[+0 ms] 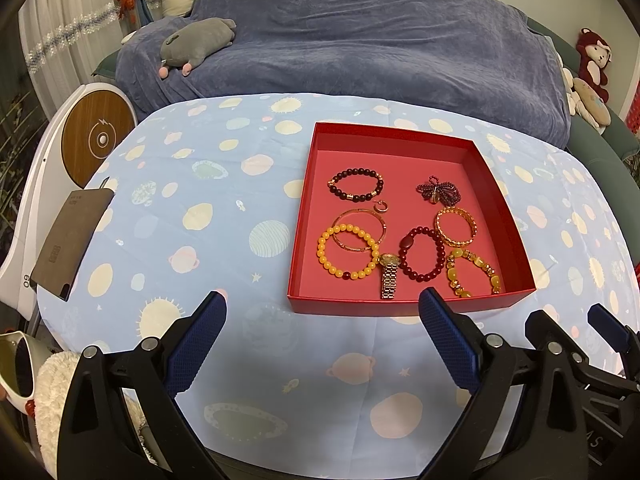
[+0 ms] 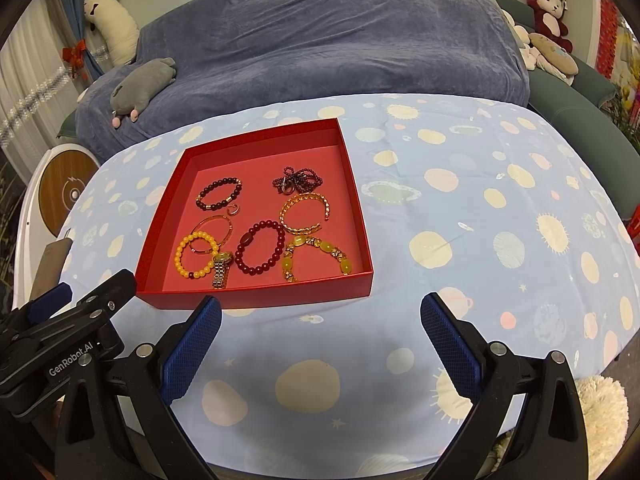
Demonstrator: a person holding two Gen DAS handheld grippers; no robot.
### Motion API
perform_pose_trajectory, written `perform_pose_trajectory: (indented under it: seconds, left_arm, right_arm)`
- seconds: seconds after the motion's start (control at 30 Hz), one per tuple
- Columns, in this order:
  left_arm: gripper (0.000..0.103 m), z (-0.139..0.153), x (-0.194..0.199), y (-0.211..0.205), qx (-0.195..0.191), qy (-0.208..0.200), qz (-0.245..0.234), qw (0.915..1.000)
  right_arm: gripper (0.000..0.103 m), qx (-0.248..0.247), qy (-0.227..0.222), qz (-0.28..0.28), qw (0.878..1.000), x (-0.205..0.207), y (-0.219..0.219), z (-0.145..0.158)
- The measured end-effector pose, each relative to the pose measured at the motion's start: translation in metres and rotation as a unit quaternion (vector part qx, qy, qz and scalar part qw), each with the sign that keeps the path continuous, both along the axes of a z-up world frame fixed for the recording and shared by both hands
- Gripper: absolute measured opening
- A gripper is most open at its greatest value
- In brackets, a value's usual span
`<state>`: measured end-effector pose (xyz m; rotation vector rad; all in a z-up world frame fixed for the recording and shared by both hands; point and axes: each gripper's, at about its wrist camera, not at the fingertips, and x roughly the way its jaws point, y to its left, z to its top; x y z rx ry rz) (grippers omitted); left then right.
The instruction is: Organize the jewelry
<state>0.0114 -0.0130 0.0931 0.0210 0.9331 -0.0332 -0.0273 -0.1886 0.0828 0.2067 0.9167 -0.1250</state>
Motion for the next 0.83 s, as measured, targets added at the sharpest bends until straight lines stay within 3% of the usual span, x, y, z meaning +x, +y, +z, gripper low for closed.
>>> perform_pose_trajectory:
  seconds: [0.83]
  left_arm:
    - [0.092, 0.0016, 0.0063, 0.0040, 0.003, -0.003, -0.002, 1.0000]
  right_arm:
    - [0.096, 0.000, 0.000, 0.000, 1.000, 0.0005, -0.0005, -0.0001]
